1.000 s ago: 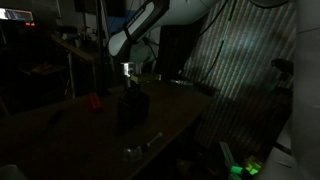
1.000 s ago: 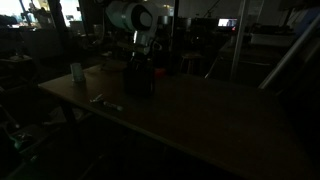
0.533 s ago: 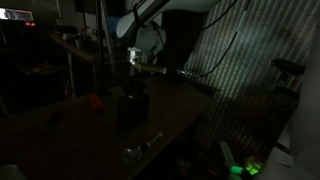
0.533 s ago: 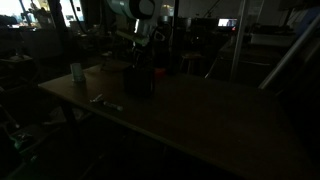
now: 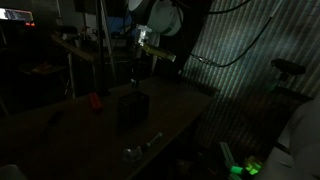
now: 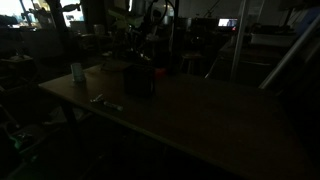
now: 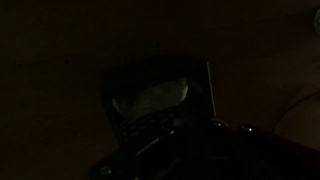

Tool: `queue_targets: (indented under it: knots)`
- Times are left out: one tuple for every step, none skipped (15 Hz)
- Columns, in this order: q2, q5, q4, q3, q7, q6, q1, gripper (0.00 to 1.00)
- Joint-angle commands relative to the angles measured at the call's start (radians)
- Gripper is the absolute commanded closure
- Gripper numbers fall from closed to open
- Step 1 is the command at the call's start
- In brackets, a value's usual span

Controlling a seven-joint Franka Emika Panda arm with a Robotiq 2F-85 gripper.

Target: Pick up the white towel and place it inside the black basket

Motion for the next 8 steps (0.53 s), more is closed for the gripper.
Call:
queue_targets:
  knots:
    - [-0.001, 0.000, 0.000, -0.013, 0.000, -0.002, 0.012, 0.85]
    - [0.004, 0.000, 0.001, -0.012, 0.000, -0.002, 0.012, 0.78]
    - [0.012, 0.000, 0.001, -0.012, 0.000, -0.001, 0.012, 0.74]
    - [0.018, 0.000, 0.001, -0.012, 0.000, -0.001, 0.011, 0.73]
    - [0.021, 0.000, 0.002, -0.012, 0.000, -0.001, 0.011, 0.73]
    - [0.023, 0.000, 0.002, -0.012, 0.000, -0.001, 0.011, 0.73]
    - [0.023, 0.000, 0.002, -0.012, 0.000, -0.001, 0.011, 0.73]
    - [0.023, 0.000, 0.003, -0.012, 0.000, -0.001, 0.011, 0.73]
